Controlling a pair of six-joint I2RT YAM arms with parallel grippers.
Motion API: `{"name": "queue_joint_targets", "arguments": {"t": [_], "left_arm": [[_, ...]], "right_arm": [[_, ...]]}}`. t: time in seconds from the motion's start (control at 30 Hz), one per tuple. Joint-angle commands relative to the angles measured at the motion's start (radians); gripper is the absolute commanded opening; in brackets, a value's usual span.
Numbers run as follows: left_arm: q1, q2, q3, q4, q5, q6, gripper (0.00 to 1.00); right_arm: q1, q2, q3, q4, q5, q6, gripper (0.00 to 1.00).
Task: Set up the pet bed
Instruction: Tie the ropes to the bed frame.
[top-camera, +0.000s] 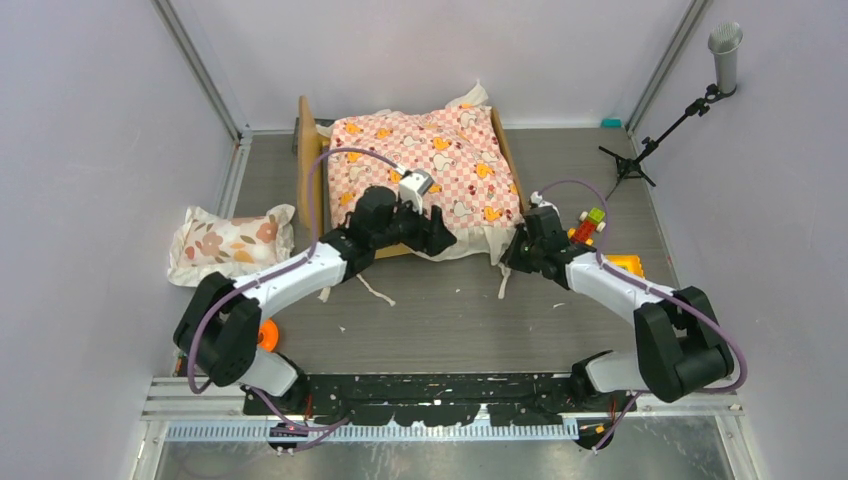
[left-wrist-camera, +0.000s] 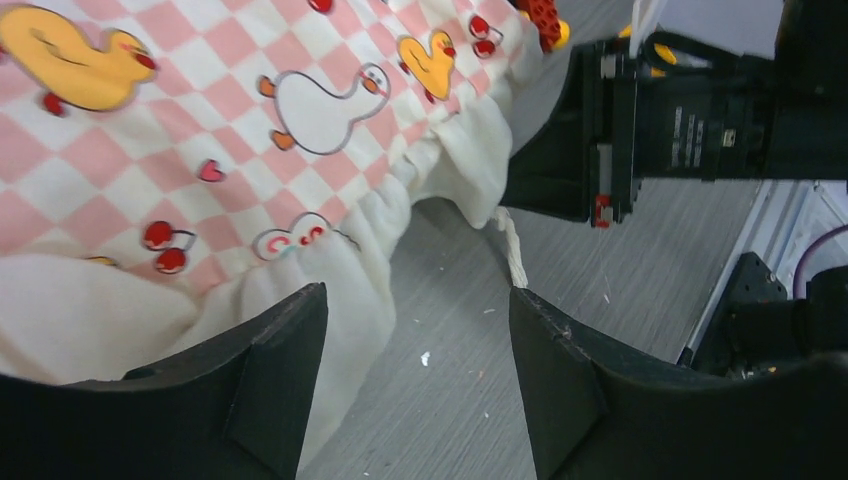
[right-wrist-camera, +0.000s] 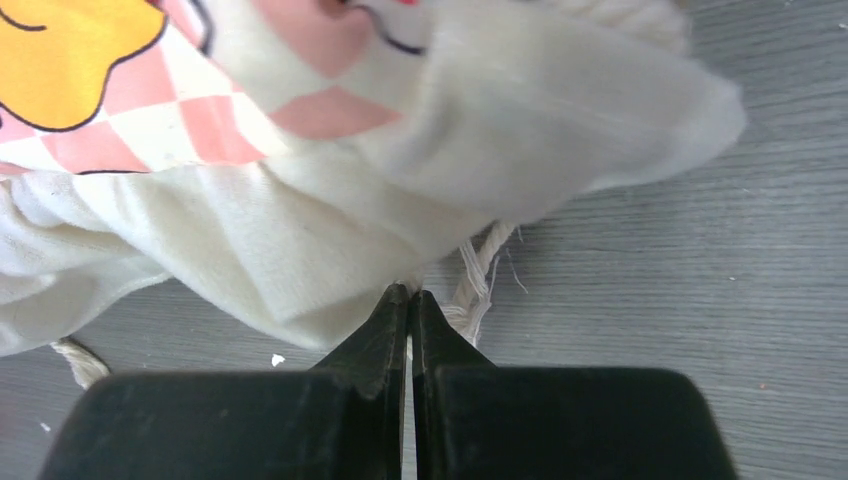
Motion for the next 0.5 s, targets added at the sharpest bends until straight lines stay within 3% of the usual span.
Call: {"name": "queue_joint_targets", "arguments": {"t": [0.0, 0.2, 0.47], "left_arm": [[-0.052, 0.050, -0.019, 0.128, 0.014, 0.002, 0.67], [-0.081, 0.139, 0.020, 0.111, 0.058, -0.005, 0.54], [-0.120, 0.127, 0.010, 0.095, -0.001, 0.044, 0.55]], "right_arm": [[-0.042, -0.059, -0.024, 0.039, -0.094, 0.027, 0.01], [-0.066, -0.043, -0.030, 0.059, -0.137, 0.023, 0.01], [-0.066, 0.023, 0.028, 0.024, -0.208, -0.010, 0.31]]}}
